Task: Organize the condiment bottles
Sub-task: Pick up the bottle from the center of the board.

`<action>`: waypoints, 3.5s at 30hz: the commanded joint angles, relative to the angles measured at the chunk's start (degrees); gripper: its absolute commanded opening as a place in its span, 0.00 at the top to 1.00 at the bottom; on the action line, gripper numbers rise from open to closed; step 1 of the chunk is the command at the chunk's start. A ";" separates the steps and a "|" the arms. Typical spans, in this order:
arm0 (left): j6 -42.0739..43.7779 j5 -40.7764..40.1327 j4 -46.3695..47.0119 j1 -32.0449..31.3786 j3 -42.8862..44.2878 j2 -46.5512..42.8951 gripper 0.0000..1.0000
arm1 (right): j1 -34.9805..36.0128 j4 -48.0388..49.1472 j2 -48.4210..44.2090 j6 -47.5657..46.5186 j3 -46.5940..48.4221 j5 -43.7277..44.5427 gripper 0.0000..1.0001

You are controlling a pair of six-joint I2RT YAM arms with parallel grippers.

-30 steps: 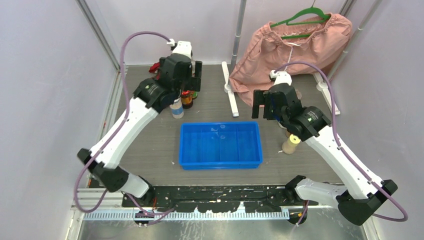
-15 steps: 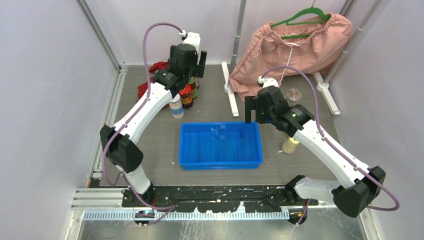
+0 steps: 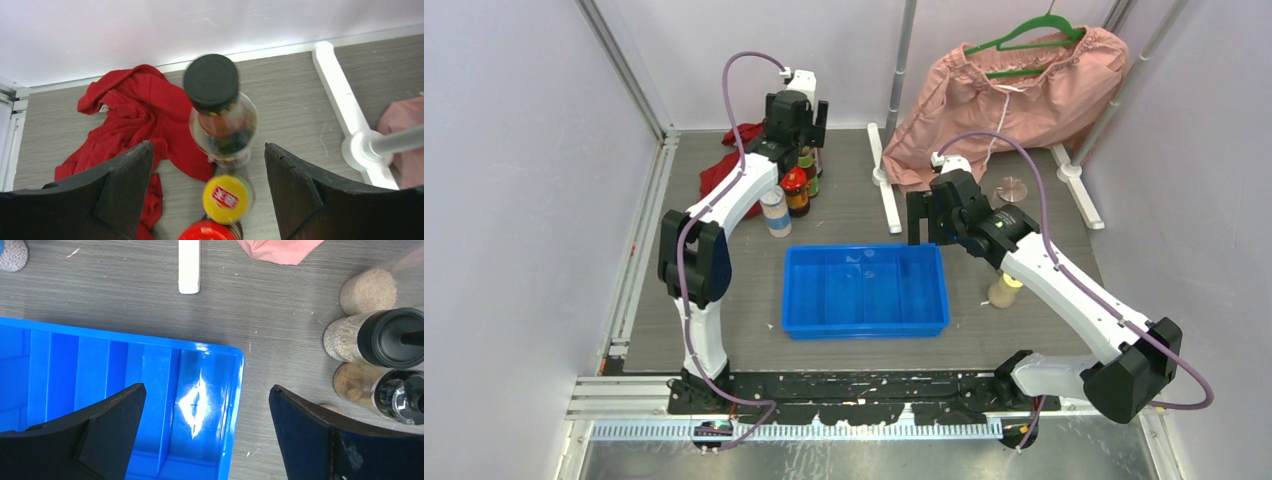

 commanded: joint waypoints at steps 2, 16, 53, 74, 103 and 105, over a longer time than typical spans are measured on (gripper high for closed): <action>-0.72 3.68 10.90 2.40 1.38 1.41 0.18 | -0.11 3.35 2.33 -0.33 0.15 0.10 0.00; -1.92 9.37 21.79 3.83 -0.38 7.56 0.23 | -0.13 6.67 6.59 0.50 -2.18 -2.08 0.00; -2.01 6.81 29.08 4.11 -0.75 9.74 0.99 | -0.11 9.12 9.28 1.84 -4.51 -6.50 0.01; -2.77 13.74 26.47 4.02 3.60 7.12 1.00 | -0.13 10.79 9.46 3.61 -6.23 -9.41 0.01; 0.87 17.69 18.88 -6.73 -7.04 -10.47 1.00 | 0.25 10.39 2.87 7.63 -7.81 -11.97 0.01; 1.33 17.34 17.50 -7.61 -7.79 -12.06 1.00 | 0.43 10.12 2.18 7.85 -7.80 -12.01 0.01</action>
